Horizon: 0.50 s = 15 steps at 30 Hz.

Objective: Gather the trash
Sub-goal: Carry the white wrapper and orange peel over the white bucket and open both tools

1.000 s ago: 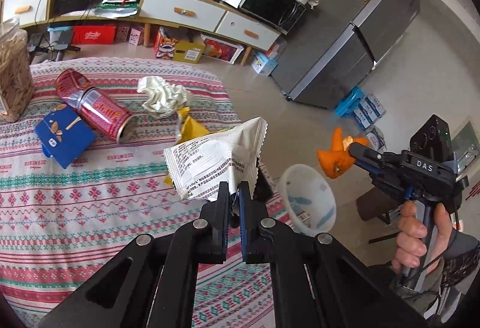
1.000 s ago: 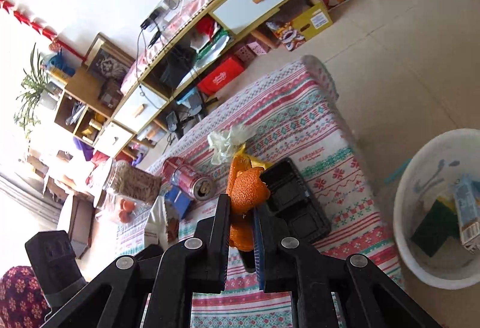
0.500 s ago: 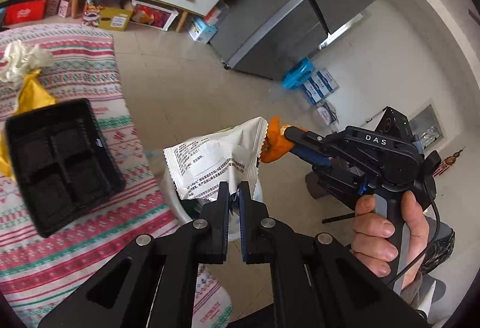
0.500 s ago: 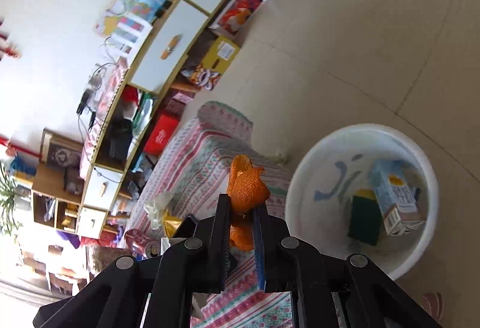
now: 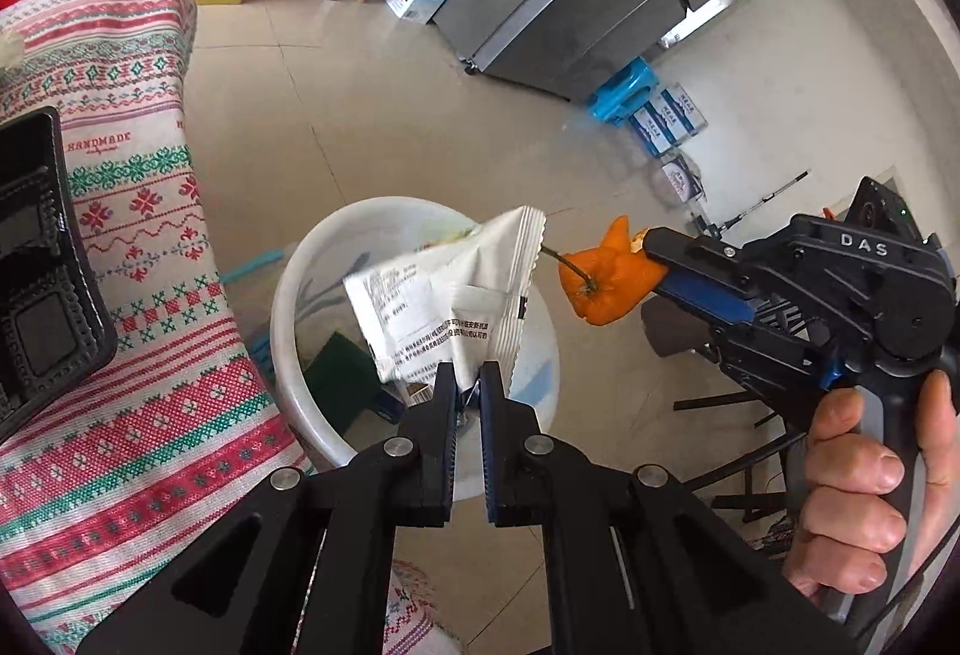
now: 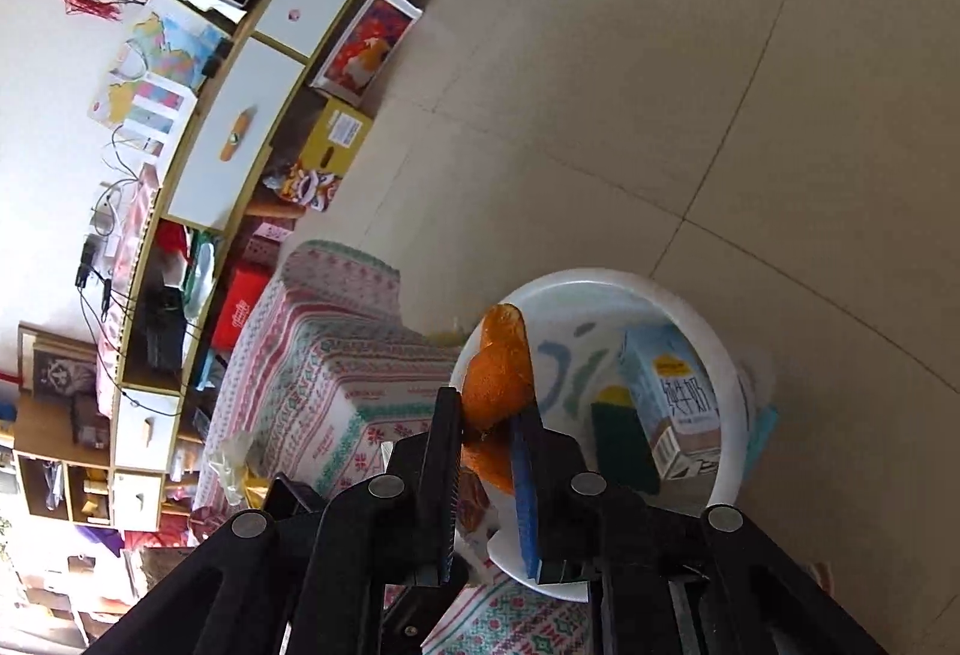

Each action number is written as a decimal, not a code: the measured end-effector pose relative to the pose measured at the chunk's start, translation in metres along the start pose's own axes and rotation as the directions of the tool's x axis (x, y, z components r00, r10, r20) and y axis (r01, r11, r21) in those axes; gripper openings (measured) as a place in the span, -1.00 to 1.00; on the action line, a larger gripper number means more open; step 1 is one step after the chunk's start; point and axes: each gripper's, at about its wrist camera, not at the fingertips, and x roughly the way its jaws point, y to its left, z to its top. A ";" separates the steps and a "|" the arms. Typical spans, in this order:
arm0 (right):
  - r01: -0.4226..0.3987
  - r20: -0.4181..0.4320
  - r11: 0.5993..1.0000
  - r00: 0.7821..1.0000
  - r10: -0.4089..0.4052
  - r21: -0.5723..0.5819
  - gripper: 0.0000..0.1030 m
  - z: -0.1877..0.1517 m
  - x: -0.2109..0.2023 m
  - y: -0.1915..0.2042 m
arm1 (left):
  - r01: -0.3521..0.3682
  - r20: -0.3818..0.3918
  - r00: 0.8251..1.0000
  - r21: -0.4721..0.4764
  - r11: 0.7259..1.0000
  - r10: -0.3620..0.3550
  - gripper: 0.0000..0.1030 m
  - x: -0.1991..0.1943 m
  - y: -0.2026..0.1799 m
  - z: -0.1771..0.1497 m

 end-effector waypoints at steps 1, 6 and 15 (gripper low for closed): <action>0.003 -0.012 1.000 1.000 -0.003 -0.002 -0.64 0.000 0.002 0.001 | -0.016 -0.011 1.000 0.000 1.000 0.016 -0.70 0.006 -0.001 -0.001; -0.008 -0.010 1.000 1.000 0.008 0.023 -0.35 -0.002 0.001 0.000 | -0.072 -0.033 0.997 -0.007 0.997 0.071 -0.39 0.015 0.002 0.000; -0.014 0.024 0.999 1.000 0.013 0.035 -0.35 -0.001 -0.007 -0.003 | -0.083 -0.027 0.996 0.017 0.996 0.084 -0.38 -0.001 0.010 -0.002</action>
